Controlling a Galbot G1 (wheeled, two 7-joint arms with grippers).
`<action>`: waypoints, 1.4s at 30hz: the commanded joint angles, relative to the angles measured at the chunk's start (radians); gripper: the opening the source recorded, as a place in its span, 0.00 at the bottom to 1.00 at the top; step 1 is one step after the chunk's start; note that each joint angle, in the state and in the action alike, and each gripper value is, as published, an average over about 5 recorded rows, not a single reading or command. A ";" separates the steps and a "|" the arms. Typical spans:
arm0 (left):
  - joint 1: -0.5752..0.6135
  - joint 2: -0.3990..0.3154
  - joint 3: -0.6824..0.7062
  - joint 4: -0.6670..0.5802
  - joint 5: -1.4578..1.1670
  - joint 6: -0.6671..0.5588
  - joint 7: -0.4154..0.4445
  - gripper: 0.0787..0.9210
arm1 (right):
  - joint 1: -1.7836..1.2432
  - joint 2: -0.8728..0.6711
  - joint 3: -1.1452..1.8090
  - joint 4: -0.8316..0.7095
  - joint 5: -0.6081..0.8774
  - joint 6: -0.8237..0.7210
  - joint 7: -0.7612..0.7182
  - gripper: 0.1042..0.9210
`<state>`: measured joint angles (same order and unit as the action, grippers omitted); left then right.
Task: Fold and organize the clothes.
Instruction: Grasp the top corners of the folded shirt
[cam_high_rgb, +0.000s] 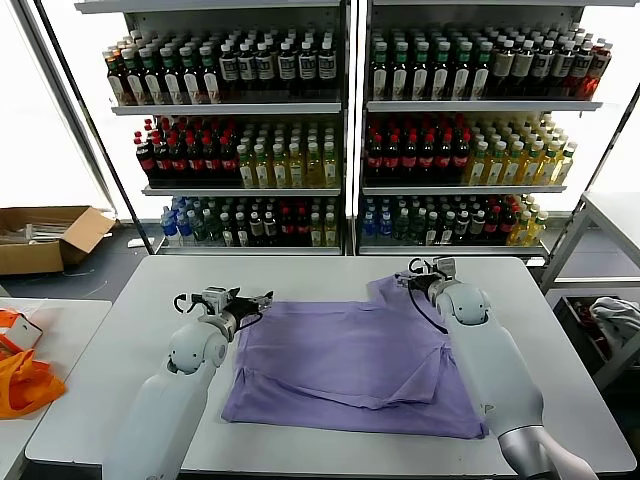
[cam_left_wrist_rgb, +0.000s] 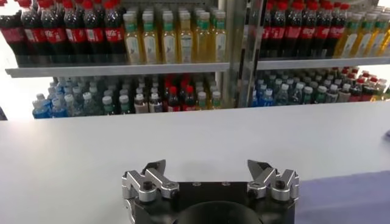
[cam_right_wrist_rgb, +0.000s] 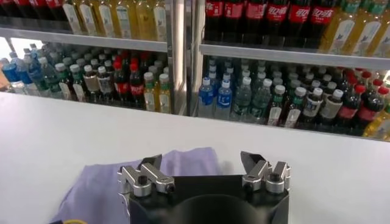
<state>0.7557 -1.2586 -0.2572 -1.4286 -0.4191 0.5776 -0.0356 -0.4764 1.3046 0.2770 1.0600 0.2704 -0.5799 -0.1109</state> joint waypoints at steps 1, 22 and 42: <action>0.024 -0.008 -0.004 -0.002 -0.005 0.000 -0.002 0.88 | 0.004 0.006 0.001 -0.019 0.006 0.001 0.008 0.88; 0.054 -0.007 0.003 0.015 -0.016 0.001 -0.007 0.52 | -0.048 0.022 0.011 -0.007 0.010 0.000 0.036 0.78; 0.072 -0.013 0.004 -0.030 -0.019 -0.046 -0.002 0.01 | -0.122 -0.011 0.030 0.123 0.055 0.002 0.044 0.08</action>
<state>0.8232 -1.2737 -0.2507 -1.4428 -0.4406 0.5630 -0.0382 -0.5747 1.2981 0.3044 1.1203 0.3123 -0.5752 -0.0686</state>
